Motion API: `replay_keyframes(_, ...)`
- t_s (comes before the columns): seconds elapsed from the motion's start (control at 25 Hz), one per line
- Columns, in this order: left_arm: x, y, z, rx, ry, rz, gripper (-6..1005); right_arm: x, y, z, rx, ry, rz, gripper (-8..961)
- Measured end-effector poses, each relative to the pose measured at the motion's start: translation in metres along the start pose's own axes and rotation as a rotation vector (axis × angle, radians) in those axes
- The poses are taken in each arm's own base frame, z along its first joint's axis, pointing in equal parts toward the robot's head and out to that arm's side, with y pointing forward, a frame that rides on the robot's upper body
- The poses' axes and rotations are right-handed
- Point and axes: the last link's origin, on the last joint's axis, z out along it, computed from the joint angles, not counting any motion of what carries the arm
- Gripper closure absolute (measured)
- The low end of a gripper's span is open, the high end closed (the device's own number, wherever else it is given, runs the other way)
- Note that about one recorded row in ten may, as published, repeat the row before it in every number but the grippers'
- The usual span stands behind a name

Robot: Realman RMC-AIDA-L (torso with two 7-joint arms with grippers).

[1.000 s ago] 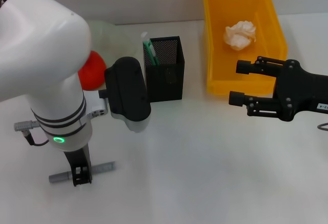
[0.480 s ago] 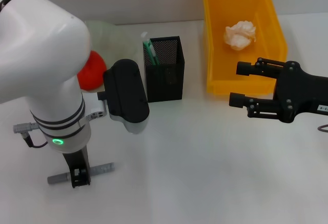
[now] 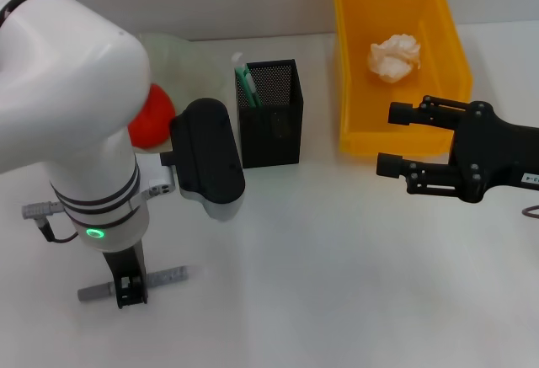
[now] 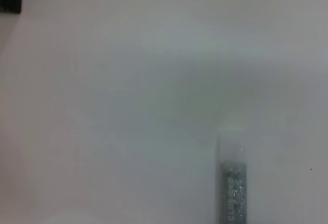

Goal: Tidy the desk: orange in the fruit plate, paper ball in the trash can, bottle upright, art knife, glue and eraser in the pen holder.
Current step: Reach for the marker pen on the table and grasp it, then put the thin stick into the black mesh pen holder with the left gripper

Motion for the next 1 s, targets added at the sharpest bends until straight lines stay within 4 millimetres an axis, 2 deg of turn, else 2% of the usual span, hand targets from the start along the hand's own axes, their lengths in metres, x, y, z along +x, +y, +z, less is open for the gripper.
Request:
replay_keyframes(0.28, 0.0008, -0.0001, 0.0001, 0.004, 0.001, -0.01, 742, 0.0003, 0.0004, -0.0004, 0.0, 0.001, 0.003, 191)
replay_keyframes(0.36, 0.0009, -0.0003, -0.0001, 0.001, 0.003, -0.013, 790, 0.0001, 0.0005, -0.0005, -0.001, 0.001, 0.002, 191)
replay_keyframes(0.6, 0.0012, -0.0008, -0.0005, 0.0, 0.005, -0.018, 845, 0.0001, 0.001, -0.0014, -0.002, -0.001, 0.002, 191)
replay_keyframes(1.0, 0.0024, -0.0004, -0.0028, 0.003, 0.008, -0.016, 851, -0.0001, 0.0011, -0.0014, -0.003, -0.001, 0.002, 191)
